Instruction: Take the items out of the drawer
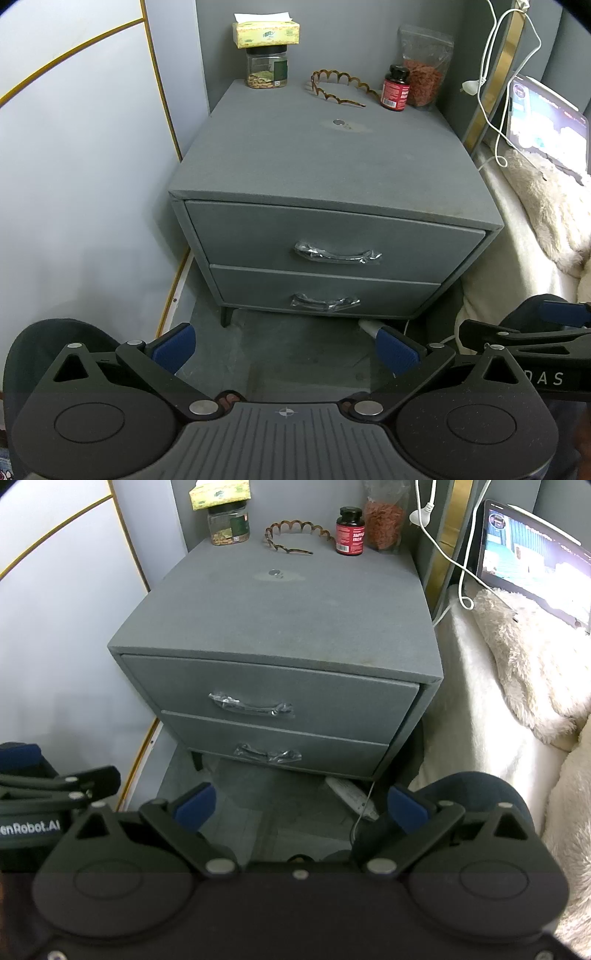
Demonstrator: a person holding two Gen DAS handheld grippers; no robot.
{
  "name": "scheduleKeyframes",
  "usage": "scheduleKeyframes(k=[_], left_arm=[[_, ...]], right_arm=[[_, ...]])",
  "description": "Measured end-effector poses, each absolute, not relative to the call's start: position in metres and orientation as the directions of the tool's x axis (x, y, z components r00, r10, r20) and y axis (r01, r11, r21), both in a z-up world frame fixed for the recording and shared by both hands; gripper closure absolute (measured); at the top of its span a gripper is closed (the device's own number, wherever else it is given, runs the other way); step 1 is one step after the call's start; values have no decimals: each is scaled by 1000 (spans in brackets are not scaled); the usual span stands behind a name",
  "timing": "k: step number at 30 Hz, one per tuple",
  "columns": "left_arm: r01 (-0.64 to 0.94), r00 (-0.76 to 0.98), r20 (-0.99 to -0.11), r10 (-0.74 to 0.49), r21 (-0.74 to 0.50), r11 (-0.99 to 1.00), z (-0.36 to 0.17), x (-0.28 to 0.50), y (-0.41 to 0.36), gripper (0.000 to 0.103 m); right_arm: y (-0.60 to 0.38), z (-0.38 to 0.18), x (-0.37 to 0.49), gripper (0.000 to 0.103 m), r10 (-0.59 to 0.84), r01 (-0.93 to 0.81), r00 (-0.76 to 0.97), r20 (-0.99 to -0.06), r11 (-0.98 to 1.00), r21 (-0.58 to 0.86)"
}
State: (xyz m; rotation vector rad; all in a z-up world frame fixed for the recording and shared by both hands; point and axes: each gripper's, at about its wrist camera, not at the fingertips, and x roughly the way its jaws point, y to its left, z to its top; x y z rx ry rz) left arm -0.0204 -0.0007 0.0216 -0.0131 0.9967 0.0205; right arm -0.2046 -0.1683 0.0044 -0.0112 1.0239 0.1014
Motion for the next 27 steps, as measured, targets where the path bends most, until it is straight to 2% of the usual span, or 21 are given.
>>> scheduleKeyframes(k=[27], left_arm=[[-21, 576, -815, 57, 55, 998, 18, -26, -14, 0]], right_arm=[[-165, -6, -209, 0, 84, -130, 521, -849, 991, 19]])
